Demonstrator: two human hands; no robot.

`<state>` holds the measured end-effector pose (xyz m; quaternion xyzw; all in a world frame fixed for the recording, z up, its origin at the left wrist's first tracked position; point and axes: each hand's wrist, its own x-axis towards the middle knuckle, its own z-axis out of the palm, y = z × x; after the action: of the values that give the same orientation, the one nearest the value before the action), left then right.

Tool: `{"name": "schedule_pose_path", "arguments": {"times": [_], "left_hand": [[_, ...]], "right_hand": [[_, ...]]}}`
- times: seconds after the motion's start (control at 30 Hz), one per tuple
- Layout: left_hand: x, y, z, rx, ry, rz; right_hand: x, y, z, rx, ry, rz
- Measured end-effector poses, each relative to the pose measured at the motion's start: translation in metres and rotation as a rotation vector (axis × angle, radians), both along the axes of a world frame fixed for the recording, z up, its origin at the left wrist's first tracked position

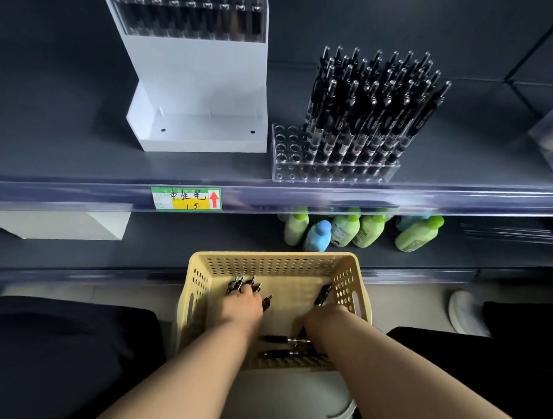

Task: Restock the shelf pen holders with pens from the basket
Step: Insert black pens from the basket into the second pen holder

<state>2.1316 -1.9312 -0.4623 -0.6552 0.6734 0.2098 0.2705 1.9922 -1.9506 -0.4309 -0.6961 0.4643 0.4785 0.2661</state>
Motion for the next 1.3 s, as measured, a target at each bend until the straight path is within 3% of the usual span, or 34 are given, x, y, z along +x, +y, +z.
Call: {"name": "schedule_pose_path", "arguments": {"times": [0.23,0.43,0.6,0.8,1.03,1.17,1.3], "left_hand": [[0.001,-0.004,0.050,-0.154,0.177,0.074],[0.005,0.004,0.104,-0.353,0.358,0.142],[0.010,0.009,0.152,-0.581,0.525,0.151],[0.021,-0.004,0.214,-0.843,0.695,0.250],[0.036,-0.037,0.262,-1.082,0.783,0.307],[0.038,-0.064,0.271,-1.113,0.830,0.318],[0.039,-0.084,0.268,-1.115,0.871,0.300]], "right_hand": [[0.006,-0.005,0.045,-0.102,0.008,-0.020],[-0.003,-0.010,0.108,-0.391,-0.308,-0.100],[-0.009,-0.012,0.140,-0.579,-0.677,-0.390],[-0.003,-0.017,0.185,-0.647,-1.073,-0.671],[-0.001,-0.030,0.243,-0.933,-1.202,-0.474],[-0.003,-0.056,0.279,-1.226,-1.212,-0.398],[-0.002,-0.085,0.301,-1.351,-1.262,-0.399]]}}
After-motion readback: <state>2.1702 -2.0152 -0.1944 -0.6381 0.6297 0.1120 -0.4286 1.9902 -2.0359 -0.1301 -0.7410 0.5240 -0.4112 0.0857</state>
